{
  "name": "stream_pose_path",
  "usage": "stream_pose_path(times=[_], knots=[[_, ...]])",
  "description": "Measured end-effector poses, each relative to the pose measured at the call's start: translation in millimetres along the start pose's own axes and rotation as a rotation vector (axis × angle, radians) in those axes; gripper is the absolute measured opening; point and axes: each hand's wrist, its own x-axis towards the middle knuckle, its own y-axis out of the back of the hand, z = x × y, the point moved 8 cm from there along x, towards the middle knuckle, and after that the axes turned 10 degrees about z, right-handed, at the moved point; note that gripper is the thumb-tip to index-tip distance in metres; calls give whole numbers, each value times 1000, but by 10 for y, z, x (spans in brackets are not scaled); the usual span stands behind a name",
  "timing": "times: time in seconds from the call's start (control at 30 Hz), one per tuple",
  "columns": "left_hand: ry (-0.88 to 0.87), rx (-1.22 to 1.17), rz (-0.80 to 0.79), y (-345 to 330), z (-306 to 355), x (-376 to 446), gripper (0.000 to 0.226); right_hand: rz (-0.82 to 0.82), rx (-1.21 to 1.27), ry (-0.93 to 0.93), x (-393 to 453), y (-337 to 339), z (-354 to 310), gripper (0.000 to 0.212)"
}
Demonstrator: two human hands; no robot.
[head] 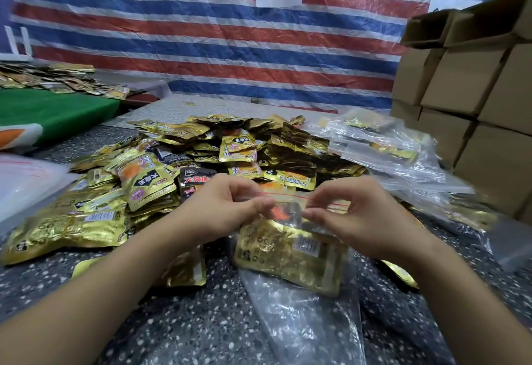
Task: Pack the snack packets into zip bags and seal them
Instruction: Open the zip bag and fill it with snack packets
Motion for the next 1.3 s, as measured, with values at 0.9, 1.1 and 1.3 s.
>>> stream_pose_path(times=[0.9, 1.1, 1.3], knots=[[-269, -186, 253, 301, 904, 82, 28, 164, 127, 128, 383, 662, -363, 9], [-147, -67, 263, 186, 357, 153, 16, 15, 138, -83, 304, 200, 86, 39], [-72, -38, 196, 115, 38, 68, 17, 31, 262, -204, 162, -75, 359, 64]])
